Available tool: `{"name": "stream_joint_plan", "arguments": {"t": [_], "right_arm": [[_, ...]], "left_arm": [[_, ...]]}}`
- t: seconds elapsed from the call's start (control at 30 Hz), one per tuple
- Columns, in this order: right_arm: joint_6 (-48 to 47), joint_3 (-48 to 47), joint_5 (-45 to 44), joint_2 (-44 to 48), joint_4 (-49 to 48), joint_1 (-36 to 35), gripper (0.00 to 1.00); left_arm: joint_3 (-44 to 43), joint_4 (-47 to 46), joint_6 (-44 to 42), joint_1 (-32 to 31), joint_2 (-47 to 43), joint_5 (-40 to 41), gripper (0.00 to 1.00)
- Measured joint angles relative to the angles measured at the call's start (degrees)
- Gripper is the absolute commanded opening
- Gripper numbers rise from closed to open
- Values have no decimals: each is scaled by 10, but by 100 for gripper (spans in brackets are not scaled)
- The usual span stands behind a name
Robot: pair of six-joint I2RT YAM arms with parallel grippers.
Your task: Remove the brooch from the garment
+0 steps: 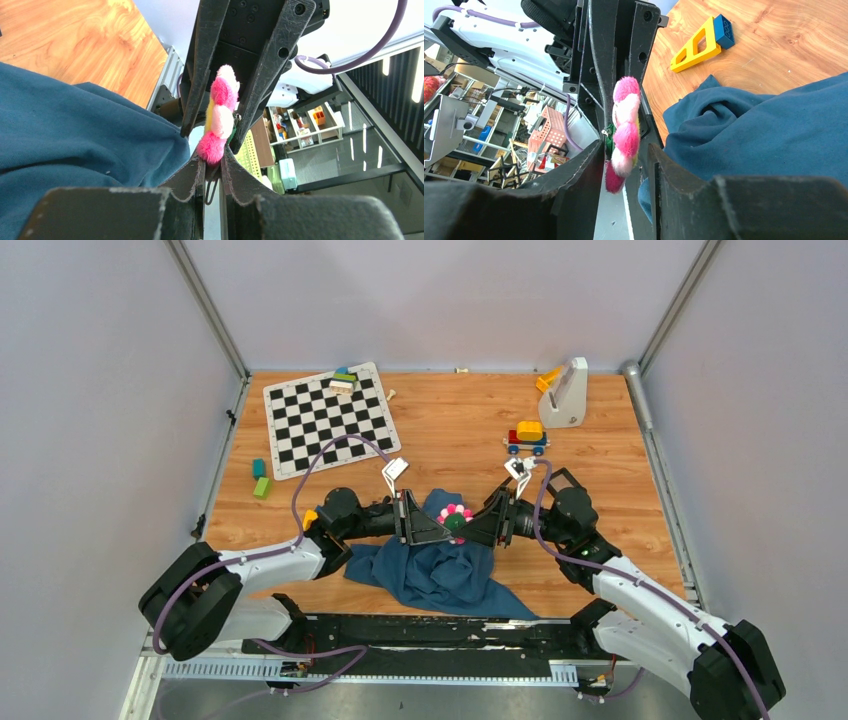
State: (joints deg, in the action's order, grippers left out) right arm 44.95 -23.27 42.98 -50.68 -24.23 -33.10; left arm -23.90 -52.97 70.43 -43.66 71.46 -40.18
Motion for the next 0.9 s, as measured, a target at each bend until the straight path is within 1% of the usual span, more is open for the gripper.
{"name": "stream_joint_plan", "arguments": {"t": [0.07, 0.23, 0.27, 0.33, 0.5, 0.53, 0.63, 0.73, 0.9], "right_arm": [[0, 0, 0, 0, 0, 0, 46], [0, 0, 1, 0, 3, 2, 68], [0, 0, 1, 0, 4, 2, 71], [-2, 1, 0, 4, 6, 2, 73], [-2, 1, -2, 28, 17, 8, 72], [-2, 1, -6, 35, 21, 11, 70], [-3, 1, -24, 59, 46, 19, 61], [-4, 1, -42, 76, 70, 26, 58], [-4, 1, -56, 76, 99, 29, 52]], "left_arm": [[0, 0, 0, 0, 0, 0, 0], [0, -2, 0, 3, 0, 0, 0], [0, -2, 1, 4, 0, 0, 0], [0, -2, 1, 7, 0, 1, 0], [1, 0, 1, 11, 0, 5, 0], [2, 2, 0, 12, 0, 7, 0], [3, 16, -3, 14, 0, 13, 0], [3, 27, -10, 14, 0, 15, 0], [0, 30, -14, 14, 9, 5, 0]]}}
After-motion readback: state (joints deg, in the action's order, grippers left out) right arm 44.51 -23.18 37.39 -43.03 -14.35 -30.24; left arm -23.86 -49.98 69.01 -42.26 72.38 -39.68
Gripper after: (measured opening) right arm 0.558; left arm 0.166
